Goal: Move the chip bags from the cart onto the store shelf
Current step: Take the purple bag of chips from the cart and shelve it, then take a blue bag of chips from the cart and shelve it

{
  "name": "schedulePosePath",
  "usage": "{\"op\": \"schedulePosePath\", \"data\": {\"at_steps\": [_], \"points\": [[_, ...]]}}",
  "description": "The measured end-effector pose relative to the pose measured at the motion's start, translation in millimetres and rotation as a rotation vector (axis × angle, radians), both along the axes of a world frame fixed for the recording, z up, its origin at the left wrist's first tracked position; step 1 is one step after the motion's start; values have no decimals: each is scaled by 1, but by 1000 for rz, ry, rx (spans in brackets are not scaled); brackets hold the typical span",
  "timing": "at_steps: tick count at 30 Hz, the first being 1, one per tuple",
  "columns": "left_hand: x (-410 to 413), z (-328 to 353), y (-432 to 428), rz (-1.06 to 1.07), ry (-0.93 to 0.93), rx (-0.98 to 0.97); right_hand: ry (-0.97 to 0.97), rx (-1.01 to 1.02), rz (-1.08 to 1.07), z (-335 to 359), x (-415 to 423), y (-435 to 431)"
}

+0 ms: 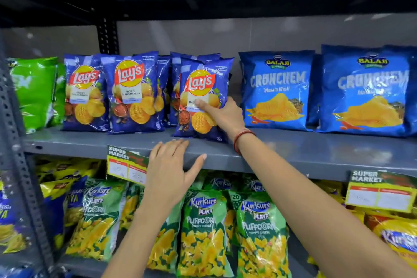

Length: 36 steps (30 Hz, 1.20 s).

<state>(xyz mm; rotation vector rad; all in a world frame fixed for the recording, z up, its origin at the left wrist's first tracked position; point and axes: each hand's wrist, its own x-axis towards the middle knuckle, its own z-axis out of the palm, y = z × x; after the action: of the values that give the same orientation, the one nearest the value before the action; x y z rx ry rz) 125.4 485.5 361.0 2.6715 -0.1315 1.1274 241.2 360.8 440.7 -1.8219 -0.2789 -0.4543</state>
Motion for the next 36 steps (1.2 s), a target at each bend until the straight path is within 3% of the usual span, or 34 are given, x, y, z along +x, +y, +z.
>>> {"op": "schedulePosePath", "data": {"at_steps": [3,9,15,19,29,36], "points": [[0,-2,0,-19,-21,-8,10,-24,-12,0,-7,-9],[-7,-15,-22,-137,-159,-181,-197,-2,-127,-9,-56,-68],[-24,-45,-111,-506,-350,-279,-367,78,-355,-55,-144,-174],[-39,-89,-187,-767,-252,-275,-307,57,-582,-108,-204,-257],[-95,-248,-362,-1133,463,-185,461,76,-990,-344,-353,-418],[-117,-355,-452,-1189,950,18,1069,381,-1093,-503,-417,-456]]}}
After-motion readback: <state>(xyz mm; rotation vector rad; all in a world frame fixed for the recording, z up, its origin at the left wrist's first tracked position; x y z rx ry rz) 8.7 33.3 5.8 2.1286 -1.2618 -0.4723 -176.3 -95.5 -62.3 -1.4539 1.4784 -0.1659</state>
